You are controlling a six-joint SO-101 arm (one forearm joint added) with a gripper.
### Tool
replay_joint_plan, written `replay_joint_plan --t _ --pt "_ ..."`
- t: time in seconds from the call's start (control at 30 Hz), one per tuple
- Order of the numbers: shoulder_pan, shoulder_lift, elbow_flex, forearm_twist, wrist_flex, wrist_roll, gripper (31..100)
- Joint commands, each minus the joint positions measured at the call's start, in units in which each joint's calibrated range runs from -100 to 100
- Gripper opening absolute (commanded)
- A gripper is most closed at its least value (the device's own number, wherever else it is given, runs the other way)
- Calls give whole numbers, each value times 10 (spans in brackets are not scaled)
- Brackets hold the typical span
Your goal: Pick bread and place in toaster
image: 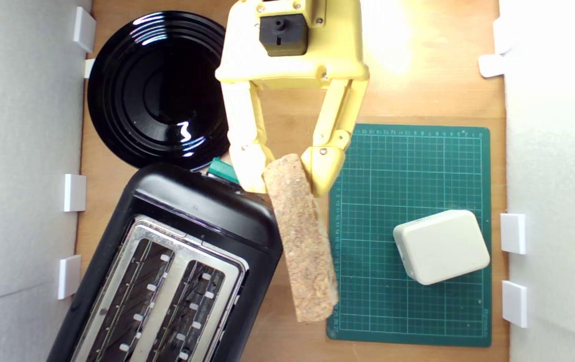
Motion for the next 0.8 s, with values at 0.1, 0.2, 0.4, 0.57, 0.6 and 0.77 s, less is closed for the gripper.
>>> replay_joint_plan --t 0.1,0.2,0.4,0.57,0.6,0.77 --pt "58 15 -62 -4 27 55 603" --pt "78 18 -62 -3 32 74 603" --pt "122 19 -62 6 30 87 603" --pt "156 39 -72 6 28 98 603" --pt "158 45 -84 6 29 96 603" --pt "183 92 -134 3 29 95 603"
